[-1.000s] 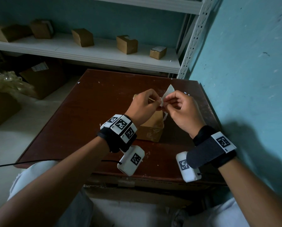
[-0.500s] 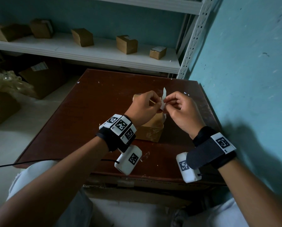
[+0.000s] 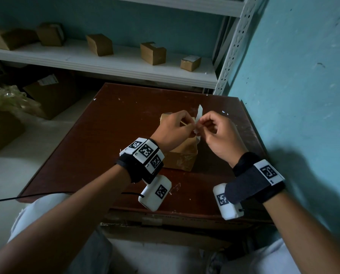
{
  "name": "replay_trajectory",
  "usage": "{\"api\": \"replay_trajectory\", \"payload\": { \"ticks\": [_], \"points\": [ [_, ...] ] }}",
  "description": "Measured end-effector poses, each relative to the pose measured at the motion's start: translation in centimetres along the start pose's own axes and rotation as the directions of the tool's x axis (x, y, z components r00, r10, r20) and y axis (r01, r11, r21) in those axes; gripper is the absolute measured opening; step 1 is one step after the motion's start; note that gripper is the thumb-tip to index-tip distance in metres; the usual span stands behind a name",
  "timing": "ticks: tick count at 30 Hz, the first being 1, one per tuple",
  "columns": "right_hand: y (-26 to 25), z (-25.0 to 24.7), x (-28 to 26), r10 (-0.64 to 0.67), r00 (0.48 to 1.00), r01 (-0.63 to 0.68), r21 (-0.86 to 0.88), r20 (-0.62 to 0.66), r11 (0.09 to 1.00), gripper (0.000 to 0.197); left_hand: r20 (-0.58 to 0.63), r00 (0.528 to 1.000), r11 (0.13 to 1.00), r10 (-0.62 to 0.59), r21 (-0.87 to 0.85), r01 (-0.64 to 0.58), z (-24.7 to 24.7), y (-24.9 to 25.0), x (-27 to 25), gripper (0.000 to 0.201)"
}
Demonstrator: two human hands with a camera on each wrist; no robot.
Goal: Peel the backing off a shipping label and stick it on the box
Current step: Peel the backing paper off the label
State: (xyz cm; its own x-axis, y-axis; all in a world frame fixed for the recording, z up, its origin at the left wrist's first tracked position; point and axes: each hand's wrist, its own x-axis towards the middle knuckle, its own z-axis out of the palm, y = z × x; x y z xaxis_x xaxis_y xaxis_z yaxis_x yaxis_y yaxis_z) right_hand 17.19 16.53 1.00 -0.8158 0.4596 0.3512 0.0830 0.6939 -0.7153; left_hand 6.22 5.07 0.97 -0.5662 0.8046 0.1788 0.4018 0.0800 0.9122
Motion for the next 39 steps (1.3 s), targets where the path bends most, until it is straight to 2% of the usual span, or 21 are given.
{"api": "replay_trajectory", "payload": {
  "ticks": [12, 29, 33, 39],
  "points": [
    [-0.08, 0.01, -0.03, 0.045, 0.999, -0.045, -0.019, -0.008, 0.999, 0.012, -0.064, 0.993, 0.983, 0.103, 0.158, -0.091, -0.03, -0.29, 0.2, 0.01],
    [-0.07, -0.03, 0.0, 0.087, 0.996, -0.087, -0.014, -0.031, 0.996, 0.009, -0.128, 0.984, 0.987, 0.122, 0.122, -0.106, 0.16, -0.34, 0.21, 0.007],
    [-0.06, -0.06, 0.02, 0.089, 0.996, -0.089, -0.018, -0.028, 0.996, 0.008, -0.127, 0.987, 0.989, 0.101, 0.12, -0.086, 0.12, -0.19, 0.17, 0.008],
    [-0.2, -0.09, -0.13, 0.01, 0.999, -0.012, -0.056, -0.032, 0.998, 0.005, -0.055, 0.998, 0.998, -0.035, 0.043, 0.037, -0.04, 0.44, 0.17, 0.018]
  ]
}}
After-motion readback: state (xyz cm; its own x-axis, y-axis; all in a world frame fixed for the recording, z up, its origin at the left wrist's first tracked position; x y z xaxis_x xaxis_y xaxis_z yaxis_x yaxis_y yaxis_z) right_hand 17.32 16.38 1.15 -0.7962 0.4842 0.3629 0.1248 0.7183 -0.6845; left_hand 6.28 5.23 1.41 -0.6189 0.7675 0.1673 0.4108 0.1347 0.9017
